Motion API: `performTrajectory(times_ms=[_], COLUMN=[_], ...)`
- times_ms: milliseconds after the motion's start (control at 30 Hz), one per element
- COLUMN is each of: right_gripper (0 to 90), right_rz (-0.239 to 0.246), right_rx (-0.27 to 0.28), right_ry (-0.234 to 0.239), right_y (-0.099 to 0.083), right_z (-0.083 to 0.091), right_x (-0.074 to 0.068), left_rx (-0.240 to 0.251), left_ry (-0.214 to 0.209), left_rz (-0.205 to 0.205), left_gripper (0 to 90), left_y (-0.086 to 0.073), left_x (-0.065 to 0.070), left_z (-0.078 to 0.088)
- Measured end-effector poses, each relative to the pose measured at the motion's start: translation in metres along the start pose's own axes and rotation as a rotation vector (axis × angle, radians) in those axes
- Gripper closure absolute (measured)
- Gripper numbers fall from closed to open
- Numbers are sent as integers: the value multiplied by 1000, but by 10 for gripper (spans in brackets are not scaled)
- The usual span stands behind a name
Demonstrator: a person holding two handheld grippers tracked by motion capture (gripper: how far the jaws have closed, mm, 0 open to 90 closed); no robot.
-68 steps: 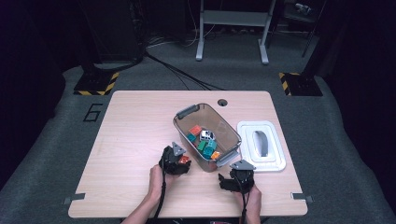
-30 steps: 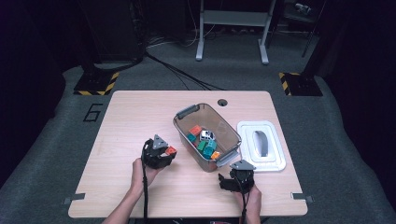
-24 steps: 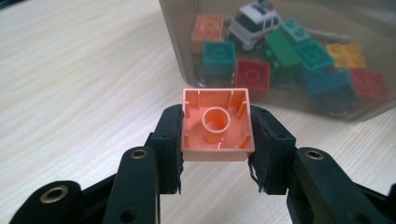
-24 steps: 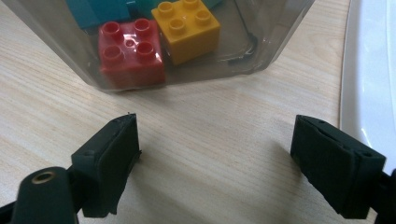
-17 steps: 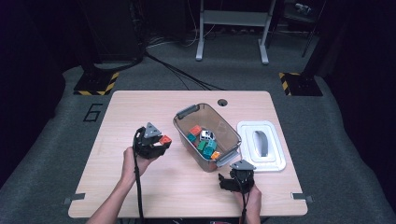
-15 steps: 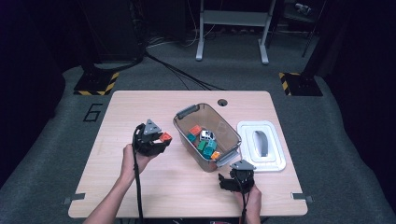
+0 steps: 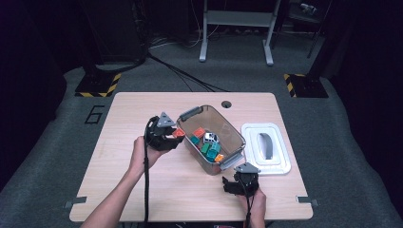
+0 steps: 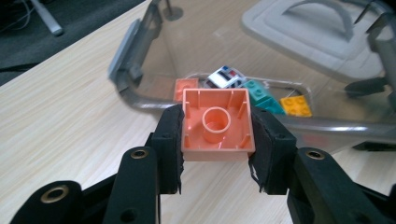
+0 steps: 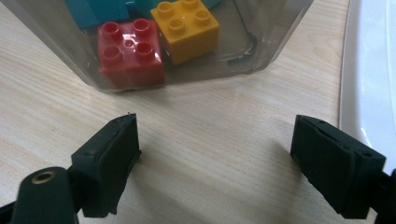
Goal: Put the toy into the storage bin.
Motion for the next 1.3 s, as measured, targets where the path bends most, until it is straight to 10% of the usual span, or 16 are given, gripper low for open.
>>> performTrajectory(times_ms=[567,1100,1300], right_gripper=[150,150,150], right_rz=[4,5,-1], right_rx=[-4,-5,0], right_ry=[5,5,0], right_y=[0,0,0], right_z=[0,0,0], right_x=[0,0,0], left_rx=[-65,-110,-102], left_ry=[-97,-114,-102], left_rz=[-59,-70,-62], left_gripper=[588,578,379], left_y=[20,14,13], left_x=[48,54,51], left_z=[-31,-36,-30])
Point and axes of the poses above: each handheld gripper's, and its own axes: z roughly backward along the jaws, y roughly out of its top, x roughly to its right, the point moved 6 cm from there along -z, roughly forward along the jaws, and after that the axes turned 13 degrees about y, right-handed, at the moved point
